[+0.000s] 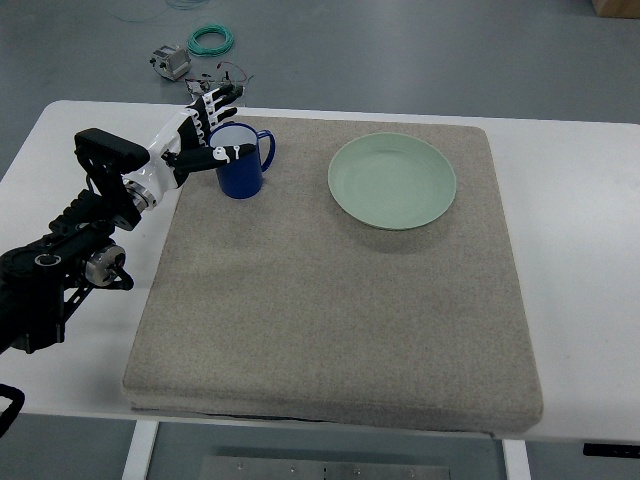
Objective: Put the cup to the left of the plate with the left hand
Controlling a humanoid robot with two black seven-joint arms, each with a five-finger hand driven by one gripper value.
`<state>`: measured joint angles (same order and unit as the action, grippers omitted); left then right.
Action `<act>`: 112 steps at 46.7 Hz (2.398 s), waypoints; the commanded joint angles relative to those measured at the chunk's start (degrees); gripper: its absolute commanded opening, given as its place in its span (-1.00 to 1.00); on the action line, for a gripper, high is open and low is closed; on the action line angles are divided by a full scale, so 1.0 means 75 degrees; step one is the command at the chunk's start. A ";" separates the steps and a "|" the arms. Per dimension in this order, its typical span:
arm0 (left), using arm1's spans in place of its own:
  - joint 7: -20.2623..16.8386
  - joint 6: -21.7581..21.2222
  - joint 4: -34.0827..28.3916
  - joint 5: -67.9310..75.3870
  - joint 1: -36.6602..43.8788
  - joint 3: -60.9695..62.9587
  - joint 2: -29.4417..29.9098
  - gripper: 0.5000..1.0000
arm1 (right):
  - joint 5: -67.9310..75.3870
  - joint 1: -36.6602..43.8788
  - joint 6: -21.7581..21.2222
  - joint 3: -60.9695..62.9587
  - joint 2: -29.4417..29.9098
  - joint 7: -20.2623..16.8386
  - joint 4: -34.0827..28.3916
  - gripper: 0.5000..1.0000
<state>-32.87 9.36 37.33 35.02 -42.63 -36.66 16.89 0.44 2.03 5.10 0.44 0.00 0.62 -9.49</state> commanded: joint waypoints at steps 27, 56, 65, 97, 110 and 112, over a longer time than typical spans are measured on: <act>0.0035 0.0029 0.0542 -0.1961 -0.0562 -0.0444 0.0478 0.97 | 0.0000 -0.0001 0.0000 0.0000 0.0000 0.0000 0.0000 0.73; 0.1230 -0.0077 -0.0864 -0.5465 -0.1758 -0.0432 -0.0553 0.95 | 0.0000 -0.0001 0.0000 0.0000 0.0000 0.0000 0.0000 0.73; 0.1699 -0.0030 -0.1028 -0.6849 -0.1910 -0.0432 -0.0600 0.95 | 0.0000 -0.0001 0.0012 0.0000 0.0000 0.0000 0.0000 0.73; 0.1711 0.0849 -0.1497 -0.6791 -0.1864 -0.0374 -0.0752 0.98 | 0.0000 -0.0001 0.0012 0.0000 0.0000 0.0000 0.0000 0.73; 0.1711 0.0908 -0.1497 -0.6779 -0.1875 -0.0373 -0.0752 0.98 | 0.0000 -0.0001 0.0000 -0.0012 0.0000 0.0000 0.0000 0.73; 0.1711 0.0908 -0.1497 -0.6779 -0.1875 -0.0373 -0.0752 0.98 | 0.0000 -0.0001 0.0000 0.0000 0.0000 0.0000 0.0000 0.73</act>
<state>-20.04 16.14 26.10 -15.83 -56.64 -39.46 11.26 0.44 2.02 5.11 0.42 0.00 0.61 -9.49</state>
